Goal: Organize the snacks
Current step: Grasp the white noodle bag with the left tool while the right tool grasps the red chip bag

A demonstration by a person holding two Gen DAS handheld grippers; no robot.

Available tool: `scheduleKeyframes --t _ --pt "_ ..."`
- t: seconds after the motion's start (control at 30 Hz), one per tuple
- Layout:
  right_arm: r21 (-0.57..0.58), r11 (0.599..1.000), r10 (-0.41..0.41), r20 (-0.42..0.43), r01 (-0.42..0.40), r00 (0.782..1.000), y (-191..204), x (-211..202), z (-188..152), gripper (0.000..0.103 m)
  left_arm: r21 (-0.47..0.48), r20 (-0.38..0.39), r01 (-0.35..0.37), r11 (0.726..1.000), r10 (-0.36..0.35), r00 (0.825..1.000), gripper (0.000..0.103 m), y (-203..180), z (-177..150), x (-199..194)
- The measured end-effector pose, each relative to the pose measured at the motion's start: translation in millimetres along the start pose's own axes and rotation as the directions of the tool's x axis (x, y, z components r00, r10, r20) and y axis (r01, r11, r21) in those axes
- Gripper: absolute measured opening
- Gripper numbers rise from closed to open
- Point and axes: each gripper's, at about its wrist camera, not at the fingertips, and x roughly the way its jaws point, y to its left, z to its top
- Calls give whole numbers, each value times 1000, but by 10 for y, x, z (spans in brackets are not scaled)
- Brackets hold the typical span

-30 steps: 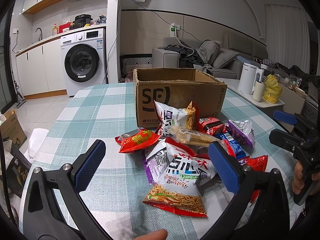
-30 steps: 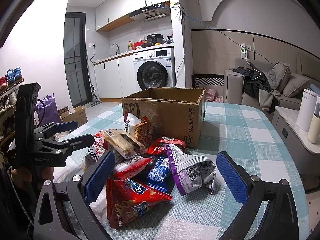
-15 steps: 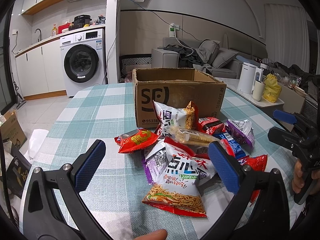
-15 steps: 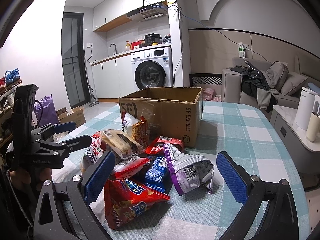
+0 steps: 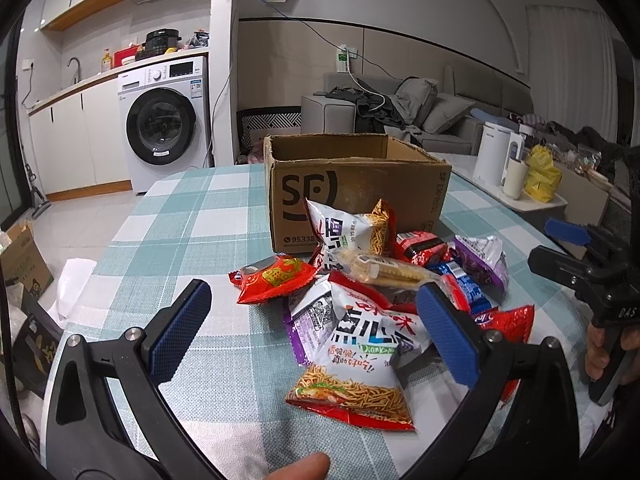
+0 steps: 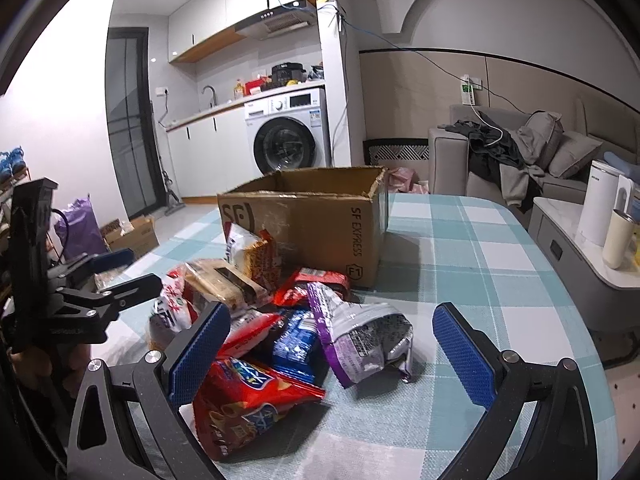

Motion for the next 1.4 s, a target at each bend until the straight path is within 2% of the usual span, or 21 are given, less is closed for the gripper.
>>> scheduleKeyframes --t 0.33,0.73,1.03,1.17,1.4 --pt "27 999 30 -93 -27 995 37 -2 -25 103 28 -55 46 999 -44 998 102 -73 -21 -26" --pt "52 989 150 -241 -141 959 202 140 -199 103 46 -170 93 995 -84 982 102 -118 -105 144" --pt "64 986 167 -321 -154 932 260 324 -259 101 94 -243 100 991 -75 967 99 -235 -154 324" --pt "77 985 170 -354 -152 920 249 424 -265 98 87 -271 108 990 -81 959 96 -223 -150 372" --pt "89 985 172 -389 -149 905 230 525 -292 93 76 -326 127 989 -96 940 81 -215 -172 520"
